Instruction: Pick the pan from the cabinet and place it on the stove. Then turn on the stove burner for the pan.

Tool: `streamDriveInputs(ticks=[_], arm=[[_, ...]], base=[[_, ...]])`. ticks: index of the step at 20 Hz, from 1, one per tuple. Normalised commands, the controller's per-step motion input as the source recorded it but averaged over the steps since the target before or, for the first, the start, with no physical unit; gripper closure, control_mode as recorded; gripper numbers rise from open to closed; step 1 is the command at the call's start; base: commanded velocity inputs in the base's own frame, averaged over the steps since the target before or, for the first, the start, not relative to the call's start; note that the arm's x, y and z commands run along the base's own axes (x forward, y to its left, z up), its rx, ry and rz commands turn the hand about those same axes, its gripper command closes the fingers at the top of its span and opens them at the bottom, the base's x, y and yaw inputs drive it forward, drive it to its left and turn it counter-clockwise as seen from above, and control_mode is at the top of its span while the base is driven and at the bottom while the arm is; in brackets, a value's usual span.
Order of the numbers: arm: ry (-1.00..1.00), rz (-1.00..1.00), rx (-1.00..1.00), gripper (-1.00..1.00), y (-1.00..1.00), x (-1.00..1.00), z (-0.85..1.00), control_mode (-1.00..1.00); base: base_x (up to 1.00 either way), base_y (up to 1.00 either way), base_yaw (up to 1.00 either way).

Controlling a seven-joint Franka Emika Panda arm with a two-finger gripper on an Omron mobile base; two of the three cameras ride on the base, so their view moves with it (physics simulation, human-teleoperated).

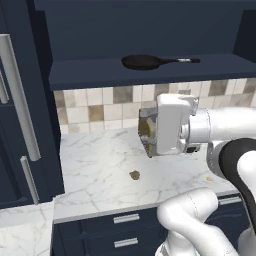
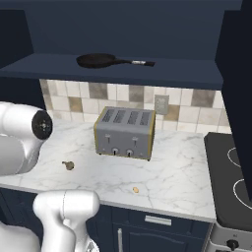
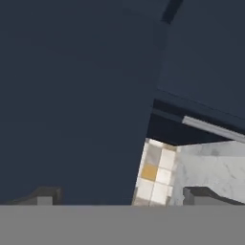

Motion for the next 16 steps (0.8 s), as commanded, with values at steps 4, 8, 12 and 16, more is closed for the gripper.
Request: streamDriveInputs(ticks=[4, 8, 12, 16], arm=[[0.0, -0.37, -0.04, -1.0, -0.69, 0.0, 0.12, -1.0], [0.0, -0.39, -0.06, -1.0, -0.67, 0.0, 0.02, -1.0], [0.0, -0.44, -0.09, -1.0, -0.55, 0.07, 0.0, -1.0], [0.0, -0.49, -0.12, -1.0, -0.41, 0.25, -0.08, -1.0]], base=[[0.0, 0.0, 0.0], [0.0, 0.0, 0.0], [0.0, 0.0, 0.0], [0.0, 0.0, 0.0]])
